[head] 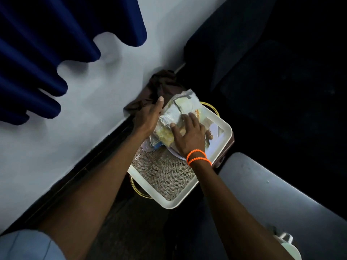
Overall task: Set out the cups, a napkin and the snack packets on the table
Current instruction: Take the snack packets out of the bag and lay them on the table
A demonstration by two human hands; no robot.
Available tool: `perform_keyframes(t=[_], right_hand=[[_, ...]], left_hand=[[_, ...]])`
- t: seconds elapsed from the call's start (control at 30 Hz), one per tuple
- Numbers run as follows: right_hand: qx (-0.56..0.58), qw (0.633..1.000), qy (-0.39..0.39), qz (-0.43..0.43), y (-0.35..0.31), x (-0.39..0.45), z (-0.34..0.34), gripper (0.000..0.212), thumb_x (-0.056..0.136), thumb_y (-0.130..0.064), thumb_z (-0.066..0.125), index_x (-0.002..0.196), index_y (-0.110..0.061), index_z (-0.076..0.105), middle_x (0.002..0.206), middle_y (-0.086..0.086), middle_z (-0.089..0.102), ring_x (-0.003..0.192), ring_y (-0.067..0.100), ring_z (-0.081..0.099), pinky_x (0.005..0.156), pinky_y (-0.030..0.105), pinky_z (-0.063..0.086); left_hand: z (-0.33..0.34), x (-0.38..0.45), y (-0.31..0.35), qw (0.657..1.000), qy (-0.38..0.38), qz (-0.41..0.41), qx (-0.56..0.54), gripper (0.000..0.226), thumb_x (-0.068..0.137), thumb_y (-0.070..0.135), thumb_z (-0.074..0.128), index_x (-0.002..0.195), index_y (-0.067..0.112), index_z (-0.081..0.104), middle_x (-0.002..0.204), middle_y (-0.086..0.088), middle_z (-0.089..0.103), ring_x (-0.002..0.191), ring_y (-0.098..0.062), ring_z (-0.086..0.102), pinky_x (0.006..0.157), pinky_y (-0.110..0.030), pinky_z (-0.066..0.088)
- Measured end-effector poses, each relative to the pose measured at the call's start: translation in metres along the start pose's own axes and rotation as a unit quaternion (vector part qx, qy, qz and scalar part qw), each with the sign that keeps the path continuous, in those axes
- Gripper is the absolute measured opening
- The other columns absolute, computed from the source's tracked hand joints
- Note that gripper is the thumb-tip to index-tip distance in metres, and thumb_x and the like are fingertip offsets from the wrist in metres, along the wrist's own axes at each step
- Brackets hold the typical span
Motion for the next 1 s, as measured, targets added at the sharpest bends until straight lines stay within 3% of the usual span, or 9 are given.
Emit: perform_keyframes(t=[0.07,0.17,0.27,0.37,0.5,0.6,0.7,0.8,1.0], right_hand=[[0.061,0.998,0.009,0.024,0.009,-0.006,-0.003,0.048,0.098,-0.057,0.054,0.134,-0.027,0.061,0.159,-0.003,0.045,0.144,0.027,0.038,0.117,0.040,0.028],[0.219,0.972,0.031,0.085,0.026,-0.020,-0.013,0.050,0.099,-0.062,0.048,0.110,-0.018,0.068,0.133,0.006,0.065,0.125,0.024,0.057,0.100,0.024,0.046],[0.337,0.922,0.016,0.192,0.042,-0.029,-0.027,0.068,0.088,-0.080,0.038,0.110,-0.025,0.070,0.122,0.002,0.071,0.115,0.025,0.066,0.102,0.044,0.052],[0.402,0.885,0.042,0.230,0.055,-0.038,-0.043,0.067,0.083,-0.088,0.034,0.103,-0.034,0.068,0.120,0.006,0.071,0.115,0.028,0.067,0.105,0.056,0.050],[0.408,0.873,0.105,0.245,0.067,-0.049,-0.055,0.045,0.080,-0.084,0.044,0.105,-0.053,0.063,0.117,-0.003,0.067,0.114,0.025,0.063,0.107,0.059,0.048],[0.394,0.874,0.059,0.278,0.068,-0.049,-0.052,0.095,0.067,-0.083,0.060,0.144,-0.029,0.045,0.138,0.005,0.060,0.122,0.027,0.062,0.106,0.056,0.051],[0.436,0.856,0.034,0.275,0.065,-0.048,-0.044,0.084,0.071,-0.060,0.084,0.138,-0.024,0.048,0.129,0.004,0.069,0.110,0.025,0.072,0.097,0.051,0.060],[0.504,0.822,0.021,0.264,0.065,-0.044,-0.039,0.067,0.074,-0.032,0.092,0.129,-0.019,0.056,0.119,0.007,0.076,0.100,0.025,0.078,0.085,0.048,0.065],[0.580,0.791,0.035,0.191,0.086,-0.072,-0.073,0.057,0.081,-0.021,0.086,0.132,-0.012,0.063,0.121,0.014,0.076,0.110,0.035,0.074,0.097,0.055,0.058]], left_hand=[[0.002,-0.002,-0.001,0.998,-0.009,0.006,-0.063,0.076,0.080,0.094,0.035,0.063,0.033,0.077,0.083,0.002,0.081,0.094,-0.023,0.074,0.102,-0.047,0.055],[0.014,-0.015,0.003,0.992,-0.044,0.051,-0.112,0.074,0.081,0.092,0.043,0.064,0.026,0.072,0.068,0.003,0.074,0.076,-0.018,0.072,0.096,-0.052,0.058],[0.026,-0.030,0.019,0.981,-0.089,0.060,-0.164,0.056,0.080,0.089,0.052,0.078,0.037,0.072,0.067,0.006,0.069,0.065,-0.022,0.074,0.069,-0.045,0.064],[0.034,-0.034,0.031,0.976,-0.110,0.089,-0.164,0.030,0.085,0.070,0.066,0.085,0.041,0.072,0.074,0.002,0.074,0.053,-0.026,0.075,0.040,-0.021,0.047],[0.039,-0.031,0.020,0.995,-0.008,0.100,-0.009,0.008,0.084,0.040,0.075,0.086,0.033,0.074,0.079,0.004,0.077,0.070,-0.016,0.075,0.065,-0.026,0.056],[0.062,-0.036,0.000,0.990,-0.101,0.003,0.099,0.028,0.092,0.044,0.070,0.108,0.022,0.077,0.110,-0.004,0.078,0.104,-0.023,0.071,0.096,-0.037,0.055],[0.075,-0.053,-0.008,0.982,-0.179,-0.063,0.013,0.040,0.097,0.052,0.062,0.109,0.018,0.079,0.111,-0.008,0.079,0.107,-0.030,0.074,0.102,-0.049,0.056],[0.075,-0.064,-0.003,0.979,-0.179,-0.069,-0.069,0.045,0.083,0.060,0.073,0.101,0.019,0.081,0.102,-0.006,0.082,0.098,-0.030,0.077,0.098,-0.055,0.060],[0.077,-0.094,0.028,0.968,-0.192,-0.019,-0.157,0.051,0.067,0.068,0.081,0.104,0.033,0.083,0.109,0.005,0.082,0.108,-0.020,0.076,0.104,-0.048,0.057]])
Point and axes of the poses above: each hand's wrist, its own x-axis towards the middle knuckle, its own z-axis out of the palm, y = z × x, the point moved 4 cm from there along x, towards the middle knuckle
